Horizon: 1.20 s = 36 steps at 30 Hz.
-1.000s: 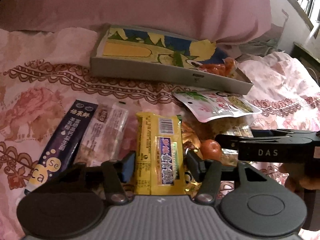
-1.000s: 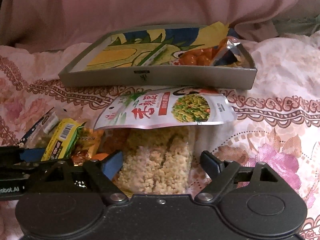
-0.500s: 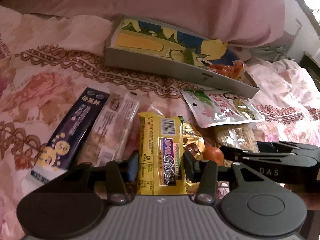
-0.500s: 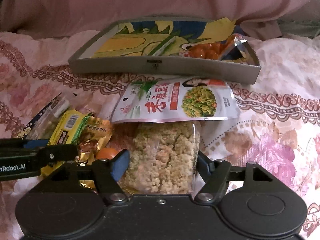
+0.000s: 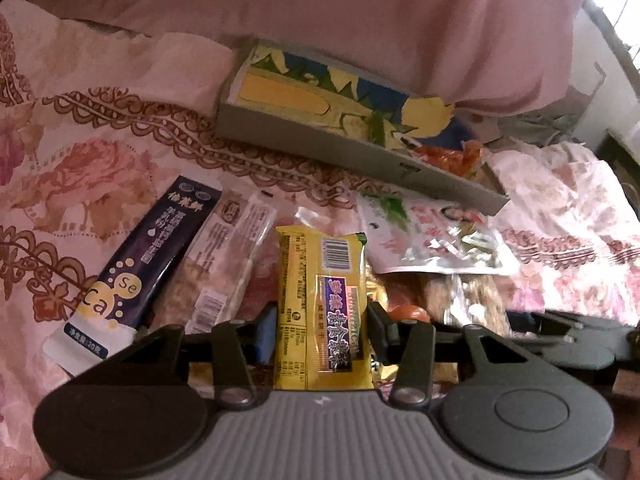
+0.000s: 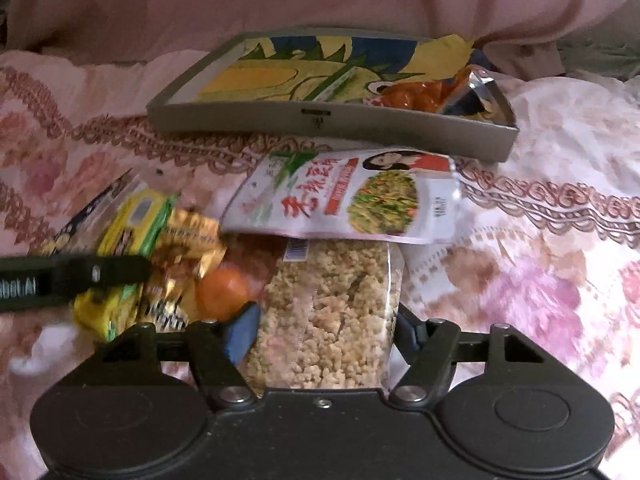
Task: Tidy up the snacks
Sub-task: 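Grip the yellow wafer bar with the left tool while the right tool grips the puffed rice bag, then carry the wafer bar into the tray while the right tool carries the rice bag there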
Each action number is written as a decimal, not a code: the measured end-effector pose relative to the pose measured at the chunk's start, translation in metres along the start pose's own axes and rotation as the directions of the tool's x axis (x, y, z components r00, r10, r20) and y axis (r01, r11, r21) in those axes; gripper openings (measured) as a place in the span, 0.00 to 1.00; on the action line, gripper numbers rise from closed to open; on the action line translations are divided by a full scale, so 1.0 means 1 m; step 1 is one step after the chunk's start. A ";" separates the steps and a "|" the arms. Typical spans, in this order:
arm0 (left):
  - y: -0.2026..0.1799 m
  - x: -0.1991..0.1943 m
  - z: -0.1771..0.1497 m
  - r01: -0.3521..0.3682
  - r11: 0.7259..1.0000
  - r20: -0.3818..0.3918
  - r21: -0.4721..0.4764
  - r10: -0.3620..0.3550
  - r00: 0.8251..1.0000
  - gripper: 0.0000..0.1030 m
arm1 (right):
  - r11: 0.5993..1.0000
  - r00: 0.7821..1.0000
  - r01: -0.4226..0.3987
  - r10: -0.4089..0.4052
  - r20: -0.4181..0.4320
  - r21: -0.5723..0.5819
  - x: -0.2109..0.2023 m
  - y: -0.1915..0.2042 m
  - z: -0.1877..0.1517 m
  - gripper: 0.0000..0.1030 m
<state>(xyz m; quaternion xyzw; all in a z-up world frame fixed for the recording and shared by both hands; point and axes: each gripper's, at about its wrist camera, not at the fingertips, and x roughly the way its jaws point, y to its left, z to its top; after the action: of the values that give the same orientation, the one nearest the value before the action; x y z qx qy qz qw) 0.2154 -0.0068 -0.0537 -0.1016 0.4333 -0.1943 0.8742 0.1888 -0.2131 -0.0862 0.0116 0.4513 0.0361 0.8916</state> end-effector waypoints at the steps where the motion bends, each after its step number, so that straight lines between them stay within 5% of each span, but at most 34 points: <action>1: -0.001 -0.002 0.000 0.008 1.000 0.006 -0.001 -0.008 1.000 0.49 | 1.000 1.000 -0.002 0.002 -0.009 -0.004 -0.004 0.000 -0.003 0.69; 9: -0.007 -0.017 -0.001 0.049 0.999 0.031 -0.022 -0.048 0.998 0.49 | 0.990 0.994 -0.060 0.071 -0.087 0.127 -0.032 -0.015 -0.022 0.69; 17: -0.022 -0.034 -0.008 0.068 0.997 0.053 0.024 -0.069 0.996 0.49 | 0.911 0.969 -0.196 0.238 -0.073 0.362 -0.061 -0.036 -0.044 0.69; 25: -0.031 -0.043 -0.001 0.094 0.995 0.105 0.015 -0.096 0.990 0.49 | 0.903 0.965 -0.261 0.253 0.071 0.341 -0.082 -0.045 -0.021 0.69; 36: -0.045 -0.026 0.077 0.045 0.998 0.241 0.049 -0.056 0.969 0.49 | 0.895 0.928 -0.299 0.192 0.318 0.332 -0.053 -0.083 0.073 0.69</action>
<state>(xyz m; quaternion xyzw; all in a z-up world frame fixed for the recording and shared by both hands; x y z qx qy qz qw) 0.2516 -0.0359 0.0271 -0.1165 0.3165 -0.2119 0.9172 0.2208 -0.2986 -0.0050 0.2437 0.3152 0.0607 0.9152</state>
